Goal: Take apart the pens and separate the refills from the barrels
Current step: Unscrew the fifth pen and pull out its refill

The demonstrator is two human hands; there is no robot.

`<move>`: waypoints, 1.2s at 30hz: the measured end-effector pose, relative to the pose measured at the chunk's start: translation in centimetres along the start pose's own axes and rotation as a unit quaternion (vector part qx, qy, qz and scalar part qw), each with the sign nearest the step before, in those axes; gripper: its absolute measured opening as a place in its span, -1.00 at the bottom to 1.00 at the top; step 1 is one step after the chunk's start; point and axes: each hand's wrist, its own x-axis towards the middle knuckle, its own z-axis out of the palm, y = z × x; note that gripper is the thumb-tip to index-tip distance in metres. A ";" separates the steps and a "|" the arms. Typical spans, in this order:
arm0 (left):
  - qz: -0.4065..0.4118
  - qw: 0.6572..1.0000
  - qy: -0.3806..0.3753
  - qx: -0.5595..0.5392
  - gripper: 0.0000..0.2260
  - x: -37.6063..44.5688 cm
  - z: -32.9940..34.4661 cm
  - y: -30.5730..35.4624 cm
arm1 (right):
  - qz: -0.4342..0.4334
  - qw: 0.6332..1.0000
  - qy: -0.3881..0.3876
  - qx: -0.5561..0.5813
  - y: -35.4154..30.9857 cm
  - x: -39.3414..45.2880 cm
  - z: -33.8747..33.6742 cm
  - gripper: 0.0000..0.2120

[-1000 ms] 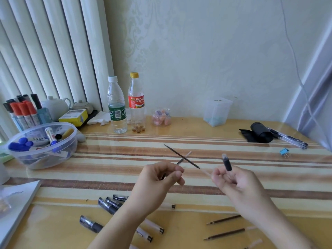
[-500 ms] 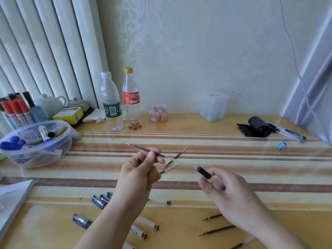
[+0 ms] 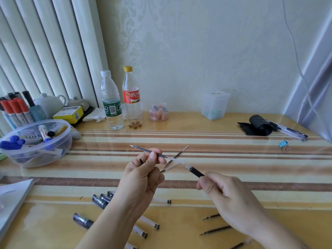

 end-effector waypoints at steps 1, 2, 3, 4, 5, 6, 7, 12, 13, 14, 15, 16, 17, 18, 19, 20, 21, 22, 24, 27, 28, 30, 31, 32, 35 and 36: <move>0.002 1.000 -0.003 0.006 -0.86 0.0 0.1 0.0 | 0.000 1.000 -0.001 0.001 0.0 0.0 0.0 -0.47; 0.004 1.000 -0.005 0.014 -0.87 -0.1 0.1 -0.1 | 0.000 1.000 -0.002 0.003 0.0 -0.1 0.0 -0.47; 0.007 1.000 -0.007 0.020 -0.87 -0.1 0.1 -0.1 | -0.001 1.000 -0.004 0.005 -0.1 -0.1 0.0 -0.47; 0.009 1.000 -0.009 0.023 -0.87 -0.1 0.1 -0.1 | 0.000 1.000 -0.004 0.008 -0.1 -0.1 0.0 -0.48; 0.013 1.000 -0.010 0.025 -0.87 0.0 0.0 -0.1 | 0.001 1.000 -0.004 0.009 -0.2 -0.1 0.0 -0.48; 0.019 0.999 -0.012 0.028 -0.88 0.0 0.0 -0.1 | 0.003 1.000 -0.005 0.007 -0.2 0.0 0.0 -0.47; 0.029 0.999 -0.012 0.036 -0.88 0.0 0.0 -0.1 | 0.003 1.000 -0.004 0.001 -0.1 0.0 0.1 -0.47; 0.107 0.984 -0.032 0.139 -0.86 -0.2 0.0 -0.2 | 0.000 1.000 0.009 -0.010 0.4 0.0 0.4 -0.49; 0.116 0.978 -0.046 0.165 -0.86 -0.4 0.2 -0.4 | -0.004 1.000 0.005 0.006 0.4 0.0 0.4 -0.53; 0.124 0.971 -0.063 0.194 -0.86 -0.5 0.4 -0.6 | -0.010 1.000 -0.001 0.028 0.3 0.0 0.5 -0.57; 0.133 0.962 -0.082 0.223 -0.86 -0.7 0.6 -0.8 | -0.016 0.998 -0.007 0.054 0.2 -0.1 0.6 -0.60; 0.137 0.955 -0.099 0.245 -0.84 -0.9 0.8 -1.0 | -0.019 0.996 -0.012 0.083 0.1 -0.1 0.7 -0.63; 0.133 0.950 -0.114 0.258 -0.79 -1.0 0.9 -1.0 | -0.017 0.993 -0.014 0.116 -0.1 0.0 0.7 -0.65; 0.123 0.949 -0.122 0.263 -0.70 -1.0 1.0 -1.0 | -0.012 0.988 -0.016 0.155 -0.2 0.0 0.7 -0.67; 0.112 0.950 -0.126 0.264 -0.62 -1.0 1.0 -0.9 | -0.002 0.980 -0.015 0.200 -0.3 0.0 0.7 -0.68; 0.105 0.950 -0.125 0.264 -0.59 -1.0 1.0 -0.7 | 0.013 0.968 -0.012 0.251 -0.3 0.1 0.6 -0.69; 0.104 0.952 -0.120 0.264 -0.61 -1.0 1.0 -0.6 | 0.028 0.955 -0.009 0.295 -0.2 0.1 0.6 -0.69; 0.104 0.953 -0.115 0.259 -0.67 -1.0 1.0 -0.5 | 0.036 0.946 -0.005 0.323 -0.2 0.2 0.5 -0.68; 0.098 0.962 -0.098 0.236 -0.76 -0.9 1.0 -0.5 | 0.018 0.947 0.006 0.320 0.1 0.2 0.4 -0.69; 0.098 0.973 -0.073 0.196 -0.79 -0.8 0.9 -0.4 | -0.050 0.981 0.056 0.178 0.4 0.2 0.2 -0.78; 0.100 0.976 -0.069 0.181 -0.81 -0.8 0.8 -0.4 | -0.070 0.987 0.068 0.129 0.5 0.1 0.2 -0.78; 0.097 0.981 -0.069 0.150 -0.83 -0.7 0.7 -0.3 | -0.089 0.990 0.070 0.087 0.5 0.1 0.2 -0.79; 0.094 0.983 -0.071 0.141 -0.84 -0.7 0.6 -0.3 | -0.092 0.990 0.068 0.079 0.4 0.0 0.2 -0.79; 0.092 0.983 -0.076 0.137 -0.85 -0.7 0.6 -0.3 | -0.094 0.991 0.068 0.071 0.4 0.0 0.3 -0.79; 0.088 0.982 -0.088 0.144 -0.82 -0.7 0.5 -0.3 | -0.099 0.991 0.069 0.064 0.2 0.0 0.3 -0.82; 0.089 0.981 -0.089 0.146 -0.82 -0.7 0.4 -0.3 | -0.099 0.990 0.070 0.068 0.3 -0.1 0.3 -0.83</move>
